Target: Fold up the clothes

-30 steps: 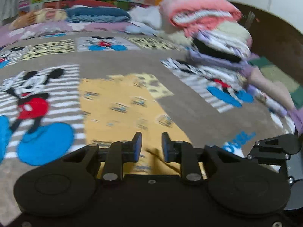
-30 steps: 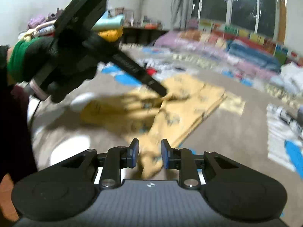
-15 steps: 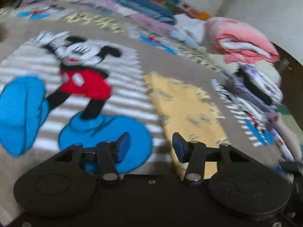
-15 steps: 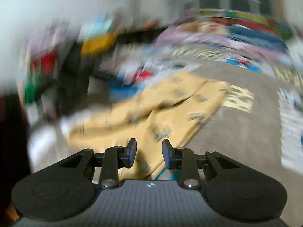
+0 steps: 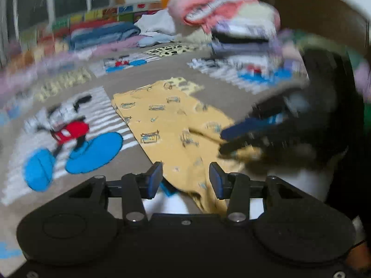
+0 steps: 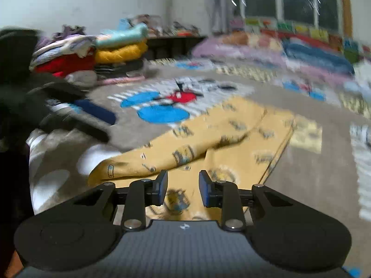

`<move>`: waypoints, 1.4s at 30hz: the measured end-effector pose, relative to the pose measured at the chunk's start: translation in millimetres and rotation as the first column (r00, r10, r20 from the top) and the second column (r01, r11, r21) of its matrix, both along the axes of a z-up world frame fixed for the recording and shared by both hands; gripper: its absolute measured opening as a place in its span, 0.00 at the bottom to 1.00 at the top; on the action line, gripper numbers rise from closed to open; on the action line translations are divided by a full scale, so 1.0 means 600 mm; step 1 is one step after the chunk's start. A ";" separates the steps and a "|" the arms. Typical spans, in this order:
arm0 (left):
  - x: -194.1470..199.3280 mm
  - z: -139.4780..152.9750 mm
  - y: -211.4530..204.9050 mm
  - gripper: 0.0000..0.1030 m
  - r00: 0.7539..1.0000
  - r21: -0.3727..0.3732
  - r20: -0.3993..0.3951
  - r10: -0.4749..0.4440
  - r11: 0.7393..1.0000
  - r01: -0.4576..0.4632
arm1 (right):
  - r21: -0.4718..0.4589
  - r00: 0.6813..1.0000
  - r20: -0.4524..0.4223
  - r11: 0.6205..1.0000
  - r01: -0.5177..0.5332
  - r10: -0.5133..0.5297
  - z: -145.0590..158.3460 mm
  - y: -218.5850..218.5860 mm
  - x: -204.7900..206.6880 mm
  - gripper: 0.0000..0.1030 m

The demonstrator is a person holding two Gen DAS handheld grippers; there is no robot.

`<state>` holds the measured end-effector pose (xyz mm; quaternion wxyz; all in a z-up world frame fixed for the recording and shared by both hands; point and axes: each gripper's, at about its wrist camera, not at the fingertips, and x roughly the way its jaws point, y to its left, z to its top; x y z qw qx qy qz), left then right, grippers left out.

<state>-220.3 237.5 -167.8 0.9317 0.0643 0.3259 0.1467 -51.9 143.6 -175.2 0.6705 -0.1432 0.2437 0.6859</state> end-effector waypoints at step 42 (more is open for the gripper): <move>-0.003 0.007 0.068 0.07 0.991 0.064 0.130 0.029 0.997 -0.038 | -0.033 0.969 -0.075 0.972 0.233 -0.234 0.071 0.083 0.115 0.40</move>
